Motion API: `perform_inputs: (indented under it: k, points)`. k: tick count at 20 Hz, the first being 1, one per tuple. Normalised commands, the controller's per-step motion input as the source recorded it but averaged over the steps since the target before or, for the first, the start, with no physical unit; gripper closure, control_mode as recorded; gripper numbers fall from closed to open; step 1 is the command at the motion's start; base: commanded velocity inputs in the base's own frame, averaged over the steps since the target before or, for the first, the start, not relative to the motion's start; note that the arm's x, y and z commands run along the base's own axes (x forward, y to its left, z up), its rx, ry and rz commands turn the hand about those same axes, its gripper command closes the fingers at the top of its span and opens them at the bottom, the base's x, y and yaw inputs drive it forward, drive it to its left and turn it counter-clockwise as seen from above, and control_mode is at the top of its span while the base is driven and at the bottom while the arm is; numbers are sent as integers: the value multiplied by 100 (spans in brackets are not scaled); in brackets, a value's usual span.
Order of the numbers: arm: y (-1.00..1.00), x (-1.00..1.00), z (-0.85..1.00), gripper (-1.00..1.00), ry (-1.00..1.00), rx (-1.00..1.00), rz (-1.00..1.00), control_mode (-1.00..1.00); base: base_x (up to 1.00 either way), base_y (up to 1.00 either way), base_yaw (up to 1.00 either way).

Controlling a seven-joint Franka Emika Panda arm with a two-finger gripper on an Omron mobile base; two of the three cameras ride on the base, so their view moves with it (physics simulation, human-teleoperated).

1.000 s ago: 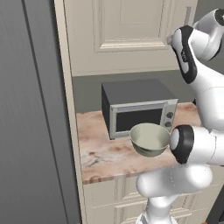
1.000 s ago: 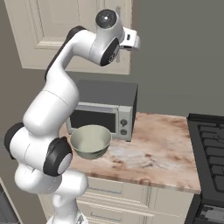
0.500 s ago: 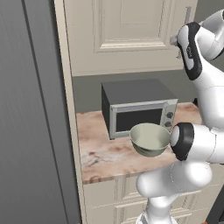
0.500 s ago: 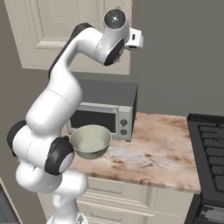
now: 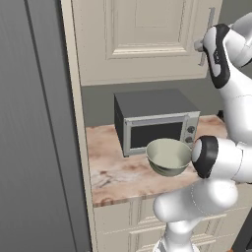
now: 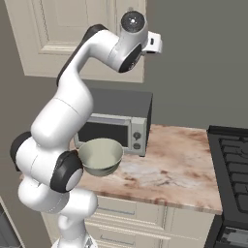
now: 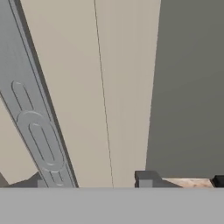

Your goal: Open the cabinet and setup a tea strainer by placing it in the bowl upright.

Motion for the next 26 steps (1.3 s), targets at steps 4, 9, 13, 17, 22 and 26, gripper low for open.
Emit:
perform_inputs:
  k: [4, 9, 13, 17, 22, 26]
  points:
    - [26, 8, -1, 100, -3, 0, 0, -100, 0, 0, 0]
    - [56, 2, -1, 100, -6, 0, 0, -100, 0, 0, 0]
    - [48, 10, -8, 100, 0, 0, 0, -100, 0, 0, 0]
    - [37, 13, -9, 100, 0, 0, 0, -100, 0, 0, 0]
    - [22, 9, -5, 100, 0, 0, 0, -100, 0, 0, 0]
    - [0, 0, 0, 100, 0, 0, 0, -100, 0, 0, 0]
